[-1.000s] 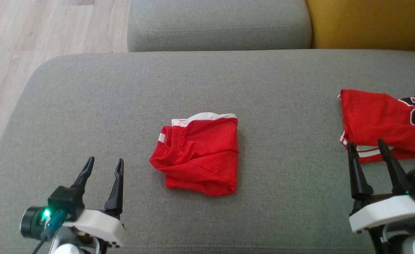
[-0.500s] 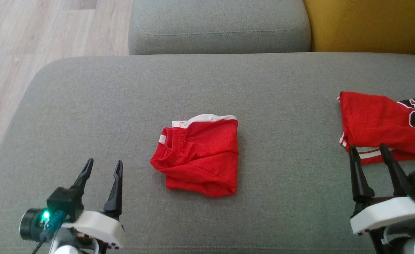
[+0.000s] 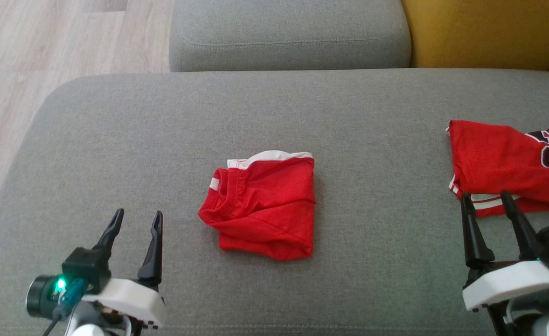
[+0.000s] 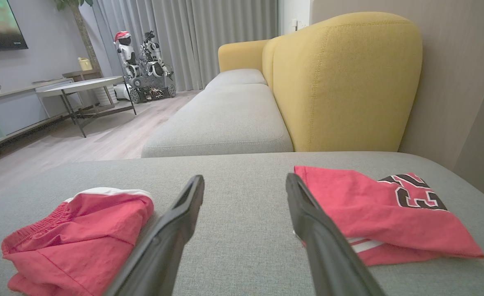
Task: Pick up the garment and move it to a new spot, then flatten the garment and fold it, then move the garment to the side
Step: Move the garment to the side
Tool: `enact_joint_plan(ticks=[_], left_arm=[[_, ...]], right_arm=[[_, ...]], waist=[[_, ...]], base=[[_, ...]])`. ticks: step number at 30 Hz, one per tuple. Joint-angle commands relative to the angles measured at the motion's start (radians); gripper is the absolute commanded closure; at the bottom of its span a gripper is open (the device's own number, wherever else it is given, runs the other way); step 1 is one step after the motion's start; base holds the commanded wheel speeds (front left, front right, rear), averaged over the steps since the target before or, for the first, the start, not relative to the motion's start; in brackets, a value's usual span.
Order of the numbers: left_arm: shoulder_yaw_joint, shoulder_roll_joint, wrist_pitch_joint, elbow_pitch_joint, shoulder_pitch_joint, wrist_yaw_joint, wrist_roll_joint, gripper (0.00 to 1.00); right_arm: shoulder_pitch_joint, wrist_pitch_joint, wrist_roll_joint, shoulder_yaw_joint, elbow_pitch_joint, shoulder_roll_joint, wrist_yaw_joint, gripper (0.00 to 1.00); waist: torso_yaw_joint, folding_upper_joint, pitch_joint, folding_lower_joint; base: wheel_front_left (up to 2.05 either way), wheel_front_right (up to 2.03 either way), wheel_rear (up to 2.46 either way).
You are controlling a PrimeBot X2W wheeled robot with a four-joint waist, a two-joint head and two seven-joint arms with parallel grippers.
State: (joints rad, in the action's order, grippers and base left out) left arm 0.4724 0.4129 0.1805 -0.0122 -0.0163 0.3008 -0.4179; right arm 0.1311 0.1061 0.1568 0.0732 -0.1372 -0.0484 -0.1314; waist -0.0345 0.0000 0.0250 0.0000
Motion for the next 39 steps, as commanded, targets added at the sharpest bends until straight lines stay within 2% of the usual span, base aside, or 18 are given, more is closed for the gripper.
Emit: enact_joint_plan(ticks=[1, 15, 23, 28, 35, 39], left_arm=[[-0.040, 0.030, 0.002, -0.035, 0.047, 0.009, -0.005, 0.00], [-0.028, 0.024, 0.008, -0.047, 0.092, 0.000, 0.000, 0.00], [-0.007, -0.014, 0.035, -0.028, 0.212, -0.040, 0.012, 0.00], [0.007, -0.035, 0.052, 0.006, 0.265, -0.067, 0.019, 0.00], [0.011, -0.059, 0.068, 0.038, 0.299, -0.084, 0.025, 0.00], [0.007, -0.066, 0.074, 0.053, 0.302, -0.090, 0.024, 0.00]], right_arm=[[-0.033, 0.000, -0.008, -0.020, -0.038, -0.010, 0.001, 0.00], [-0.085, 0.011, 0.003, -0.034, 0.002, -0.007, 0.001, 0.00], [-0.289, -0.007, 0.058, -0.196, 0.243, -0.003, 0.001, 0.00], [-0.378, -0.036, 0.150, -0.325, 0.428, -0.002, 0.001, 0.00], [-0.466, -0.017, 0.263, -0.470, 0.646, -0.002, 0.001, 0.00], [-0.492, 0.016, 0.321, -0.517, 0.706, -0.002, 0.001, 0.00]], waist=[[0.000, 0.0000, -0.001, 0.0000], [-0.037, 0.0000, -0.059, 0.0000], [-0.099, 0.0000, -0.176, 0.0000], [-0.126, 0.0000, -0.213, 0.0000], [-0.135, 0.0000, -0.243, 0.0000], [-0.128, 0.0000, -0.251, 0.0000]], base=[[0.00, 0.00, 0.00], [0.00, 0.00, 0.00], [0.00, 0.00, 0.00], [0.00, 0.00, 0.00], [0.00, 0.00, 0.00], [0.00, 0.00, 0.00]])
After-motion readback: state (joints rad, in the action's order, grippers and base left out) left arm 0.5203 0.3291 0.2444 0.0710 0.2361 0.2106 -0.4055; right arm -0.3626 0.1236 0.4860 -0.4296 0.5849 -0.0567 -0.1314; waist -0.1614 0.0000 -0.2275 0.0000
